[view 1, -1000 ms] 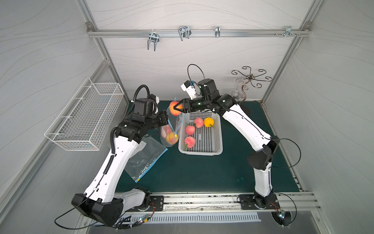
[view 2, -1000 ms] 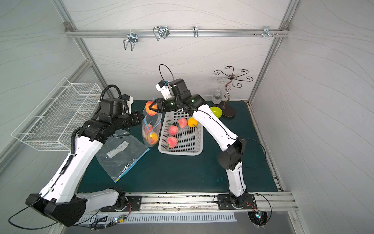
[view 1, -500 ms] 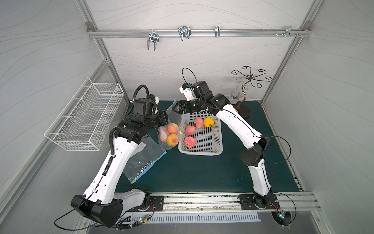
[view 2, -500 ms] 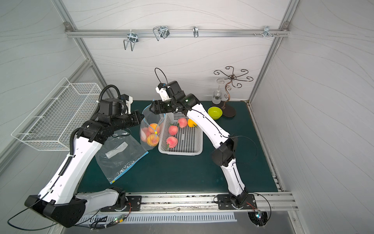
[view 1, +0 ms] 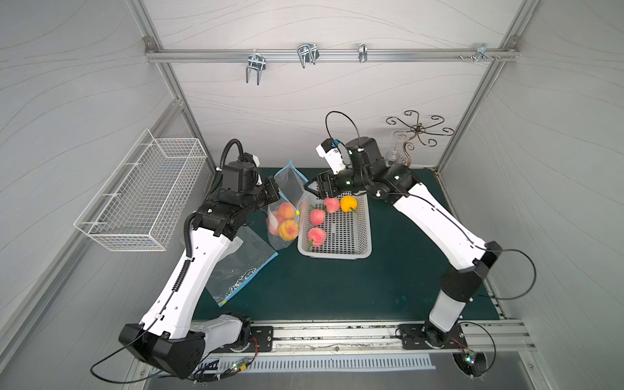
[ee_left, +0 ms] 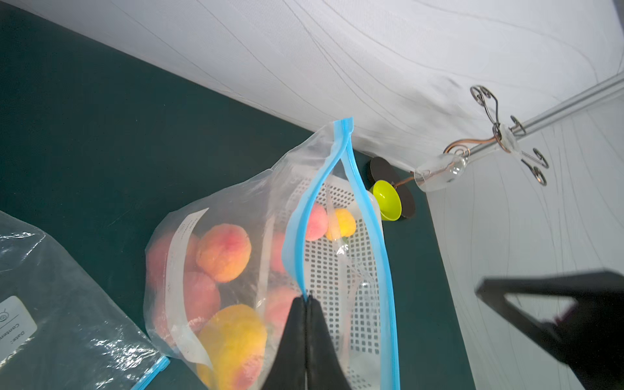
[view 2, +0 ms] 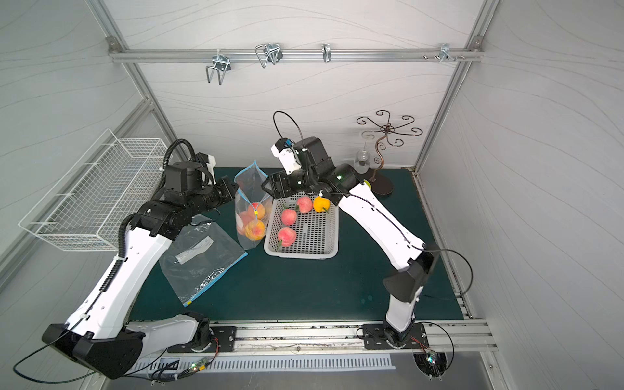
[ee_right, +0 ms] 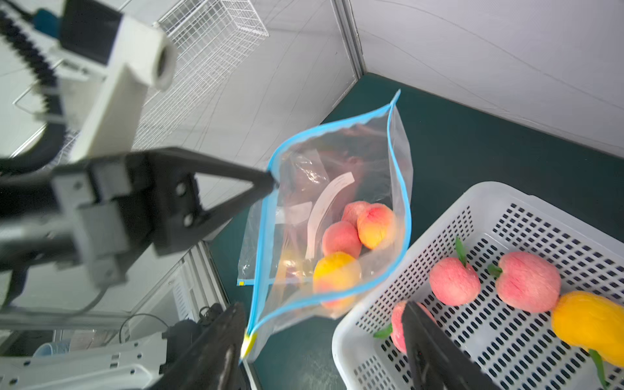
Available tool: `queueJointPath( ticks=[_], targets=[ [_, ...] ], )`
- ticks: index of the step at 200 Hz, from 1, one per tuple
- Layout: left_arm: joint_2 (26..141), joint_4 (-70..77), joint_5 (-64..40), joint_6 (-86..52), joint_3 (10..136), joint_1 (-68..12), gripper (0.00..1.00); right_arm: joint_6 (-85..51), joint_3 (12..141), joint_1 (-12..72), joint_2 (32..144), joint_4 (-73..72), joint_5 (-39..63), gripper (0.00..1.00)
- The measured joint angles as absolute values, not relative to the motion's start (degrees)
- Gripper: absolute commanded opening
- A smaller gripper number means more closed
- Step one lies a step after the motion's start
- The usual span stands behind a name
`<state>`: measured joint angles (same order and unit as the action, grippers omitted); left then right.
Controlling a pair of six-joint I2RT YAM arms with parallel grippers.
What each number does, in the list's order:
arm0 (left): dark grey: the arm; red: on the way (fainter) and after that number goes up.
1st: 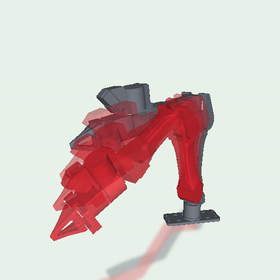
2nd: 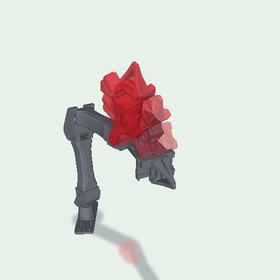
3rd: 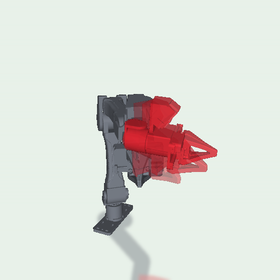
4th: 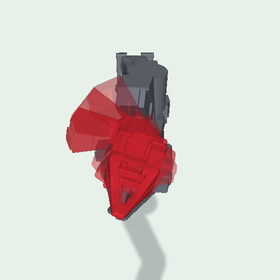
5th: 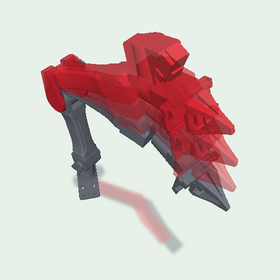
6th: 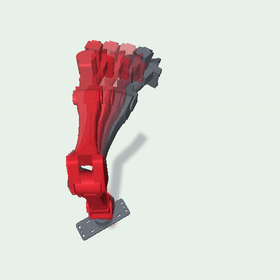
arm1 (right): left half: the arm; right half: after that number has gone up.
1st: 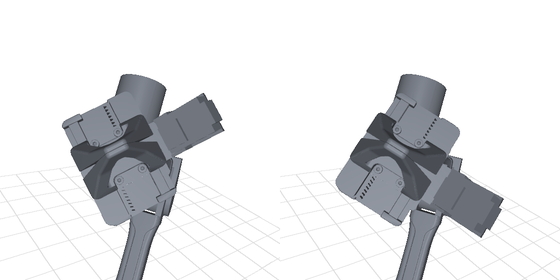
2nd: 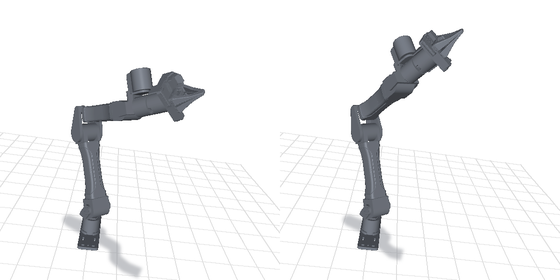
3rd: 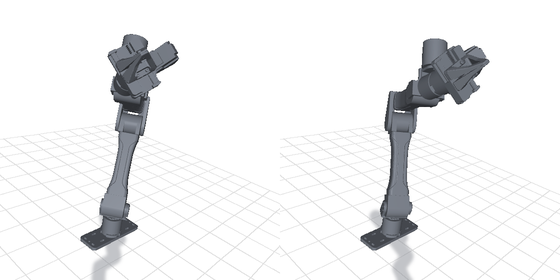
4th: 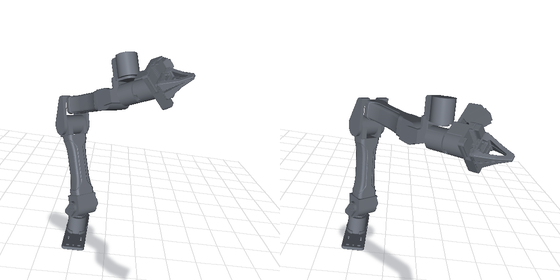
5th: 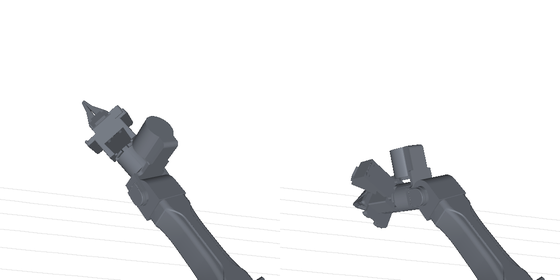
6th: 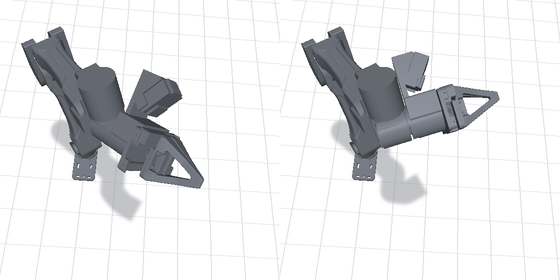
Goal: Place the peach in a zip-top bag and seal the zipper
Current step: Place the peach in the zipper food storage bag, then pick up the zipper food storage bag at the center of the board.
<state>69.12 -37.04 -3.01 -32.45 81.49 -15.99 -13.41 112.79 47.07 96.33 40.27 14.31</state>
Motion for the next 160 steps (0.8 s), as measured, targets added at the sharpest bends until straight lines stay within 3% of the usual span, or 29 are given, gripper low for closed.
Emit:
queueJointPath(
  ticks=[37,79,160],
  targets=[
    [69.10,-34.09,0.32,-36.77,79.53,-15.99,0.00,-9.72,95.81,49.76,86.48,32.14,14.13,0.68],
    [69.04,-32.95,1.37,-40.51,76.73,-15.90,0.00,-6.59,83.24,54.33,86.50,22.68,12.38,0.54],
    [68.79,-32.45,1.34,-41.87,76.69,-15.90,0.00,-5.65,79.48,57.36,91.98,6.90,5.65,0.47]
  ],
)
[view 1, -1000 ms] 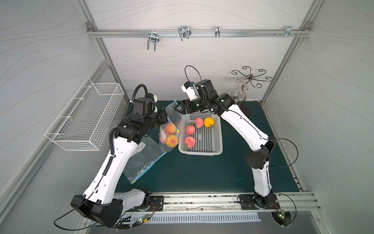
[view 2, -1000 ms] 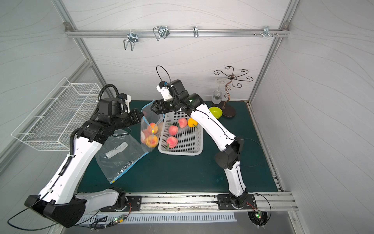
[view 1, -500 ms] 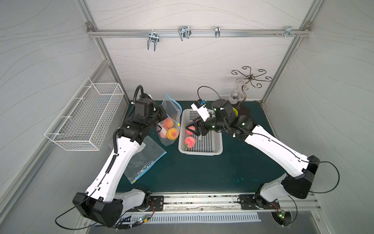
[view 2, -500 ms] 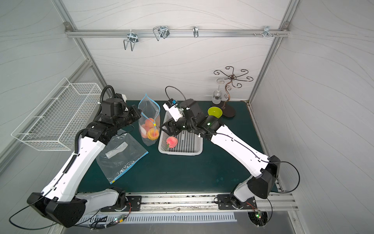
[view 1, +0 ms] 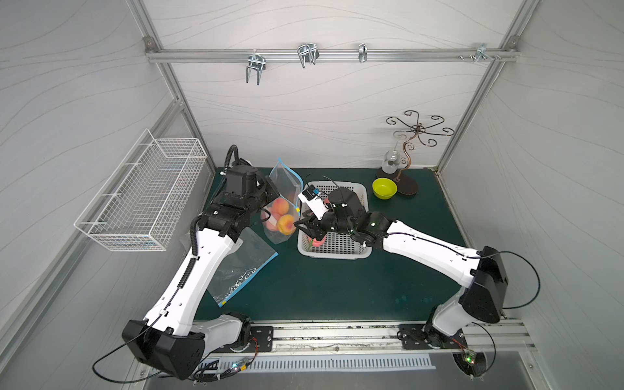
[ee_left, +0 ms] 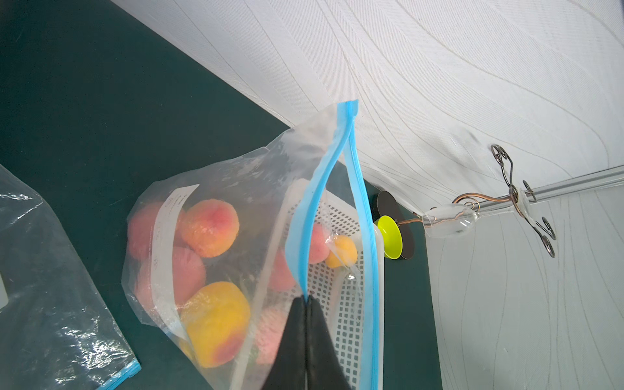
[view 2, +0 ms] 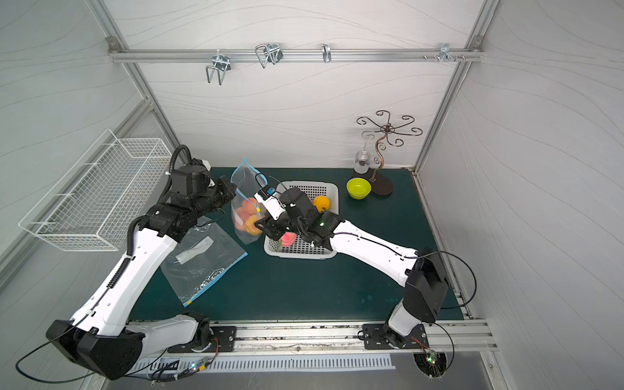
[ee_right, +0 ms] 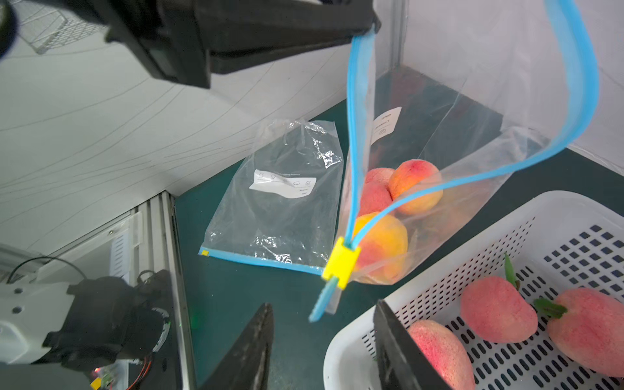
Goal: Place the peach in a zip-top bag and seal the zipper
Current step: Pick up the zipper food storage bag at the center of the board.
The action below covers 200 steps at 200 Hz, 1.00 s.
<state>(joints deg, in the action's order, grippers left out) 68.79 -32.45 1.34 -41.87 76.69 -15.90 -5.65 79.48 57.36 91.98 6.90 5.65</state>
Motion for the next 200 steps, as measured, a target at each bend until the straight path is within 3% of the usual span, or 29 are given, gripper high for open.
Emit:
queueJointPath(
  ticks=[34,99,184,200],
  targets=[
    [68.77,-32.47,1.32,-41.80,76.69,-15.90,0.00,-6.15,80.55,57.39,94.98,4.03,2.68,0.34],
    [68.40,-32.47,1.34,-41.80,76.69,-15.88,0.00,-6.20,80.62,57.43,95.85,2.17,-0.40,0.00],
    [66.19,-32.56,2.33,-40.58,76.69,-15.79,0.00,0.56,84.58,57.41,93.56,7.11,1.15,0.00],
    [65.23,-33.01,1.89,-39.18,76.93,-15.84,0.11,2.50,84.58,57.30,91.85,7.97,3.31,0.00]
  ],
)
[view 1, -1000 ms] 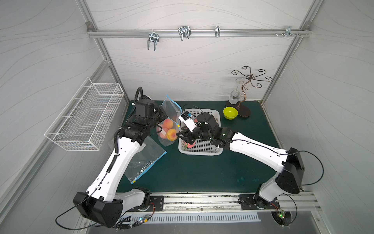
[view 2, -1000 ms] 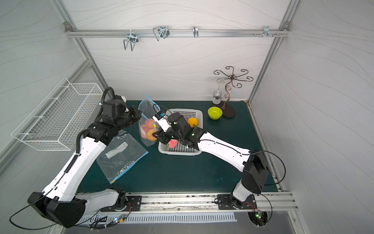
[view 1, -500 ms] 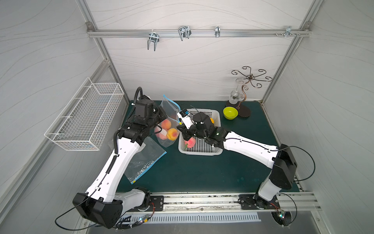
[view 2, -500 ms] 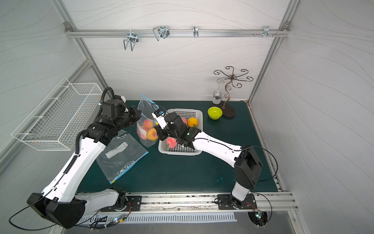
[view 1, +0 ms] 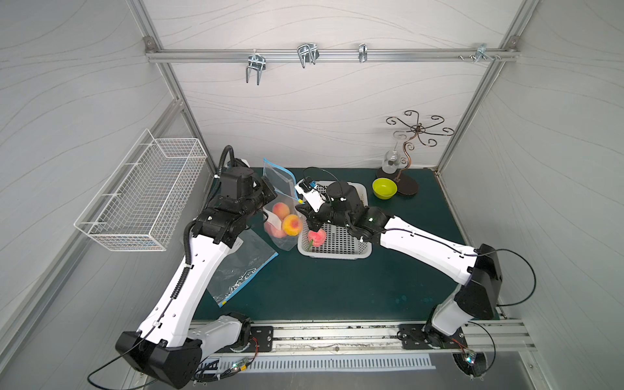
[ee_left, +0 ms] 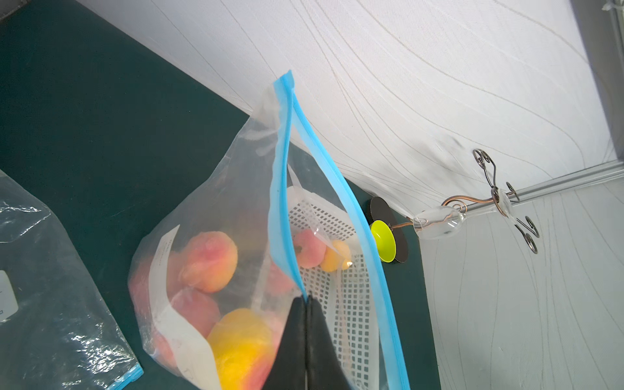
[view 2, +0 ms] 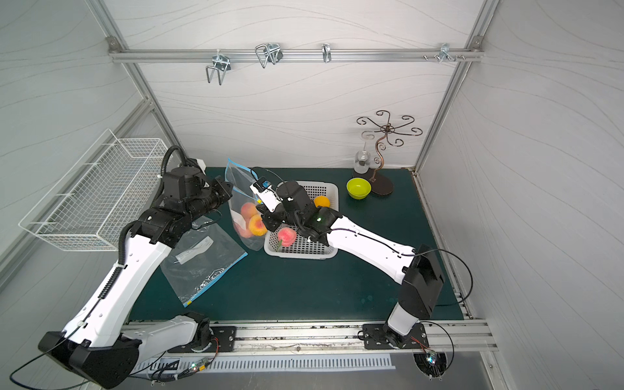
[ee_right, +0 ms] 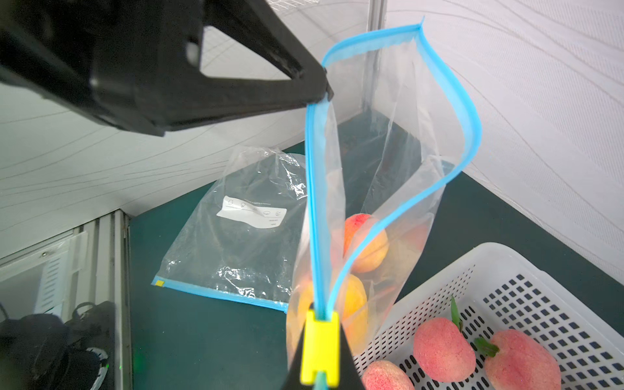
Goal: Place the peach in a zip-top bag and seal the zipper
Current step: Pick up the zipper food storage bag at the center of the board, then place the zipper food storage bag at the center of the board.
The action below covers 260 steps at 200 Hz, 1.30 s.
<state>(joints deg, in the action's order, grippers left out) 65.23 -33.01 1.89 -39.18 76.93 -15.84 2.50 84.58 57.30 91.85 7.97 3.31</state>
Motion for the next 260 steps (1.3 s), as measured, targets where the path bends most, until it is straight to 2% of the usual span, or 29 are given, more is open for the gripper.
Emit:
queueJointPath(
  ticks=[48,84,117,151,191,212,260],
  targets=[
    [63.31,-35.90,0.64,-30.30,83.64,-15.79,0.38,9.23,86.91,54.59,84.47,16.53,14.20,0.00],
    [60.55,-39.03,-2.74,-22.22,89.08,-15.77,0.48,13.47,91.66,52.23,80.95,24.14,20.99,0.00],
    [59.75,-42.35,-10.61,-15.99,94.15,-15.73,0.49,17.39,91.88,51.57,77.93,31.86,25.02,0.00],
    [60.82,-44.80,-25.19,-11.25,96.79,-15.73,0.50,22.31,88.62,49.47,73.45,38.76,28.21,0.00],
    [60.80,-43.86,-41.36,-6.81,89.97,-16.32,0.61,28.05,79.15,44.95,66.26,41.54,32.51,0.00],
    [60.97,-44.12,-43.40,-2.31,85.97,-20.16,0.70,31.18,76.75,43.57,65.91,42.61,34.50,0.00],
    [63.11,-45.69,-43.86,8.80,84.73,-30.17,0.71,35.51,74.63,43.24,66.17,42.92,37.41,0.00]
  ],
)
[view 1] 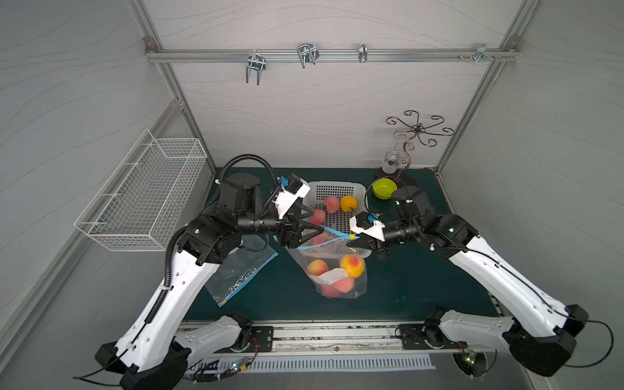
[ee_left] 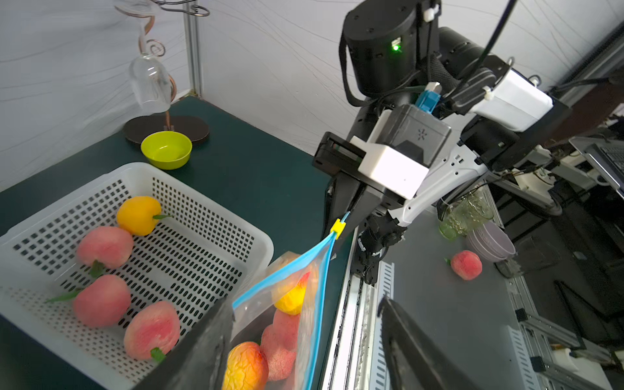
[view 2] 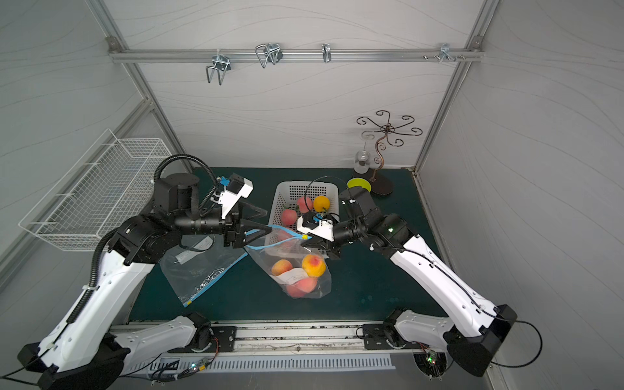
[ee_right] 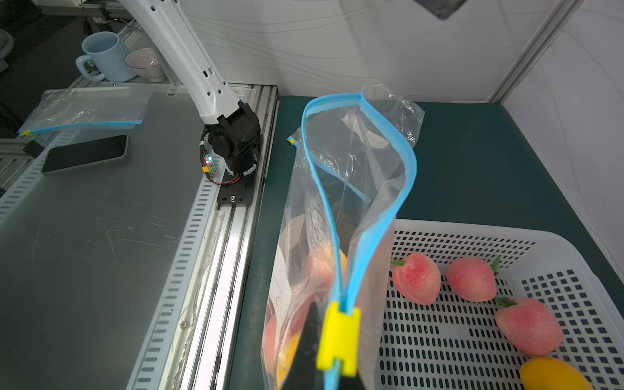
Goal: Place the peach in a zip-top bag and seal the zipper
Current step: Place the zipper food storage bag at the center of the board.
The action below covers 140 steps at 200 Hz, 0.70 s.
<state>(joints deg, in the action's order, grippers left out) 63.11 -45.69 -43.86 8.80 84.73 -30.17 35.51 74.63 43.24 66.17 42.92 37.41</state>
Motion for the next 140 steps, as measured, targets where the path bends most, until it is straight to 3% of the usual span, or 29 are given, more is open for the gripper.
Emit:
queueJointPath(
  ticks=[34,70,140],
  targets=[
    [66.52,-46.00,-43.75,16.99,84.66,-34.87,0.77,36.29,74.61,43.24,66.26,42.52,39.59,0.00],
    [69.14,-45.98,-43.81,22.26,84.73,-37.23,0.63,36.53,74.83,43.24,67.44,42.46,41.32,0.00],
    [73.43,-44.14,-43.75,23.59,84.97,-39.92,0.46,36.53,75.05,43.44,68.07,42.28,41.43,0.00]
  ],
)
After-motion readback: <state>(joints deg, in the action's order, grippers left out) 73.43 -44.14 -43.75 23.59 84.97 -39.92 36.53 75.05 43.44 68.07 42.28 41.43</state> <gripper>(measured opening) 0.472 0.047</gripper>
